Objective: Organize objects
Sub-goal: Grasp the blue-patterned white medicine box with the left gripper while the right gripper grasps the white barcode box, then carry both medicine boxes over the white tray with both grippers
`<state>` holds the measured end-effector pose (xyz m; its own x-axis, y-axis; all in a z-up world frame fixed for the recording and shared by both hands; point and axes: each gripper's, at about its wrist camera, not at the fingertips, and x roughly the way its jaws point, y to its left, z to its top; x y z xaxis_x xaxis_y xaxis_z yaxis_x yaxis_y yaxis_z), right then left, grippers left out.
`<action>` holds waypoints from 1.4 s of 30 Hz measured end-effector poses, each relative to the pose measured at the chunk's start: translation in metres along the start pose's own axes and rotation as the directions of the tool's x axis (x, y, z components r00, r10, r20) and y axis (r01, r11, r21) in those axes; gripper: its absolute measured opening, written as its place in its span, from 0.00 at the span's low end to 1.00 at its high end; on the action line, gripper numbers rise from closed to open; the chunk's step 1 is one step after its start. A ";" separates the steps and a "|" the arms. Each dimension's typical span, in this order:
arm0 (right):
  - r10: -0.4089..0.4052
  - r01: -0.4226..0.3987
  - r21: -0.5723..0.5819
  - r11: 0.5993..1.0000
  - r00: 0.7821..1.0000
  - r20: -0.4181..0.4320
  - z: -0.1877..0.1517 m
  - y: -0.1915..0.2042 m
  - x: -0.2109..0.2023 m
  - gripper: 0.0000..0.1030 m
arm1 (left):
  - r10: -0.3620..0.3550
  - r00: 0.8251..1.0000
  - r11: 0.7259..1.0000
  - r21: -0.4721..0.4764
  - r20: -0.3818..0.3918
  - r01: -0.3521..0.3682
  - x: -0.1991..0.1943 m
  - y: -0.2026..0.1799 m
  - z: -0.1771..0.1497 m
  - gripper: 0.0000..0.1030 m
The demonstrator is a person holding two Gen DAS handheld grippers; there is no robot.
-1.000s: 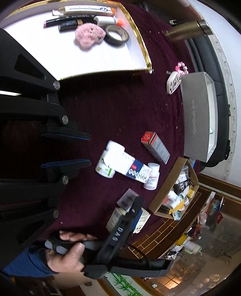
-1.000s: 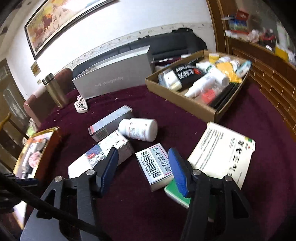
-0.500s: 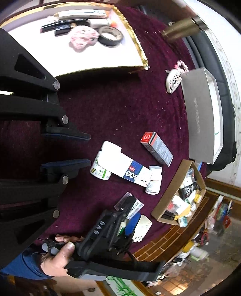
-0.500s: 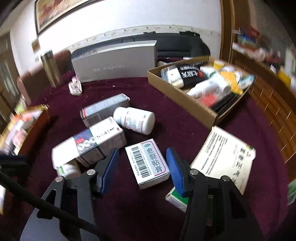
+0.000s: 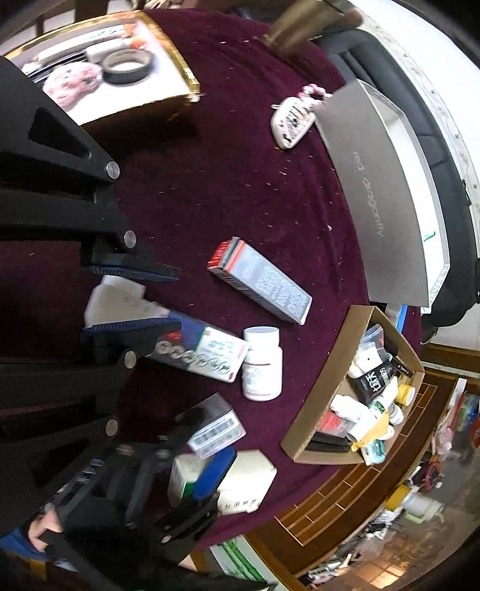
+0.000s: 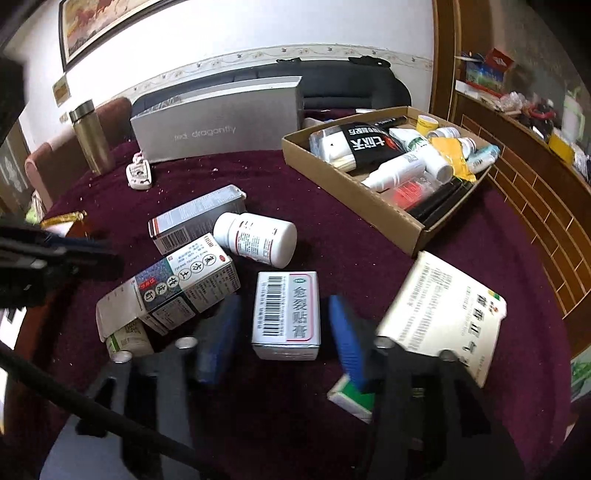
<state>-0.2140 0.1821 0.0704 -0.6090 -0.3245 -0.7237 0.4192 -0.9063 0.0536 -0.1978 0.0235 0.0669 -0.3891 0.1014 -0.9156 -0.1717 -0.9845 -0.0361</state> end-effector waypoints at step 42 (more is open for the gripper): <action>-0.029 0.028 0.049 0.998 0.999 0.015 0.000 -0.005 0.007 0.35 | -0.060 0.988 0.987 -0.141 0.142 0.081 -0.018 0.022 -0.064 0.28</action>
<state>-0.2205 0.1843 0.0650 -0.6308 -0.3022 -0.7146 0.3685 -0.9272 0.0668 -0.1363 -0.0087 0.0563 -0.5022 0.1800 -0.8458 -0.0733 -0.9834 -0.1658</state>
